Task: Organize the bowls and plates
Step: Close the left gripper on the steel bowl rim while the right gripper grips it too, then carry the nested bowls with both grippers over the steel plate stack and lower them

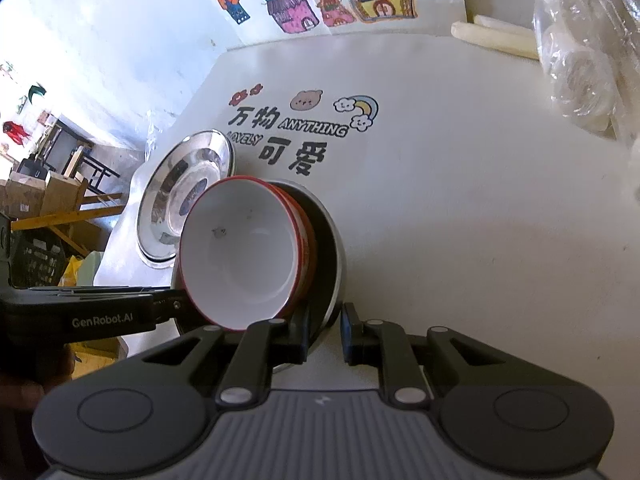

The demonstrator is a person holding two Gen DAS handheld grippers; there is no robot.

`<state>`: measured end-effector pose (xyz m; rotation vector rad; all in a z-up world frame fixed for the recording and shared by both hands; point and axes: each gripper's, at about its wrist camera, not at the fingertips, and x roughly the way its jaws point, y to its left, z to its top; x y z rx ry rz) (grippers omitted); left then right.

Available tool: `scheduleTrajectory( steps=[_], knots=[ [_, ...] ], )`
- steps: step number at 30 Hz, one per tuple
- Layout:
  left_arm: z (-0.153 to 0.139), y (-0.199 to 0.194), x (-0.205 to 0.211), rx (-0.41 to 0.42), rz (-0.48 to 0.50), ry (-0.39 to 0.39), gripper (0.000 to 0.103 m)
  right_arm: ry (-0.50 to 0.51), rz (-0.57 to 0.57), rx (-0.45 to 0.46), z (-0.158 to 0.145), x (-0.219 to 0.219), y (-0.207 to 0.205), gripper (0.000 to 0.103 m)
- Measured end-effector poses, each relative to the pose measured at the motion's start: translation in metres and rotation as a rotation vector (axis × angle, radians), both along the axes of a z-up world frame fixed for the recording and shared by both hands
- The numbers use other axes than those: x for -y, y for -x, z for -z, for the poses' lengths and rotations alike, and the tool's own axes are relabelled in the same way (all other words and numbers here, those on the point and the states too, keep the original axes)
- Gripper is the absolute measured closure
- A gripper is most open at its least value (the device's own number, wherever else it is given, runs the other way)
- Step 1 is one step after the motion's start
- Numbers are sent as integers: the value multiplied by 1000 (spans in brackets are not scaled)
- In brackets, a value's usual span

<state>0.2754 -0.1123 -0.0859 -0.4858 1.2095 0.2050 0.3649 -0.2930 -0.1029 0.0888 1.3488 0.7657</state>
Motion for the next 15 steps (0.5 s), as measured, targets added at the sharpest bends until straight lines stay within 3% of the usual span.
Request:
scheduleTrajectory(
  steps=[15],
  knots=[
    [-17, -9, -14, 36, 54, -10, 88, -19, 58, 28, -17, -6, -1, 85]
  ],
)
